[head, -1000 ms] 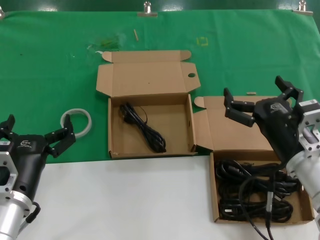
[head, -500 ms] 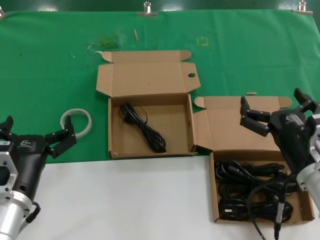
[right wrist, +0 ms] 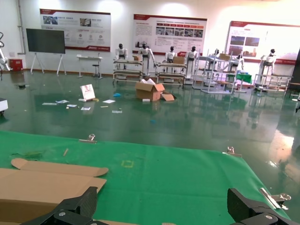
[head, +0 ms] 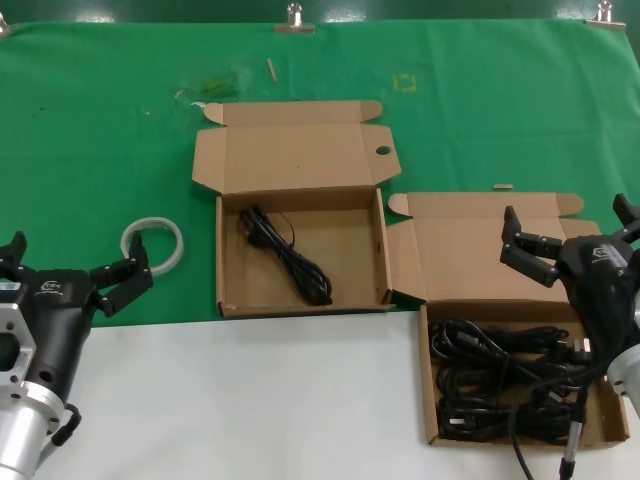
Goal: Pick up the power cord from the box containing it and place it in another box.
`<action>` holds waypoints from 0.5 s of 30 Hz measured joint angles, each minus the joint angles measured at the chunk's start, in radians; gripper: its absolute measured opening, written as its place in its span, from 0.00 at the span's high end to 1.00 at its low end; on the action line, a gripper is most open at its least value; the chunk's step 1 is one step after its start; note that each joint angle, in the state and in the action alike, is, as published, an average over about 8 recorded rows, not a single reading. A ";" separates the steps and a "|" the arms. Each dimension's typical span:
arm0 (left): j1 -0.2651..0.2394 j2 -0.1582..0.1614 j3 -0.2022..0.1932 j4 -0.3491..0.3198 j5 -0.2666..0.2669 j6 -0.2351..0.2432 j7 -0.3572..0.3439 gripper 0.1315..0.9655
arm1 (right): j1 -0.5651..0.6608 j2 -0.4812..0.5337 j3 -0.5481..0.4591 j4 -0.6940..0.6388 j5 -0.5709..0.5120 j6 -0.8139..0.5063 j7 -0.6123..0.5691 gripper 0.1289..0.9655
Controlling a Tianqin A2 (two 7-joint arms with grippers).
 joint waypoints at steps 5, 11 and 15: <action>0.000 0.000 0.000 0.000 0.000 0.000 0.000 0.00 | 0.000 0.000 0.000 0.000 0.000 0.000 0.000 0.00; 0.000 0.000 0.000 0.000 0.000 0.000 0.000 0.00 | 0.000 0.000 0.000 0.000 0.000 0.000 0.000 0.00; 0.000 0.000 0.000 0.000 0.000 0.000 0.000 0.00 | 0.000 0.000 0.000 0.000 0.000 0.000 0.000 0.00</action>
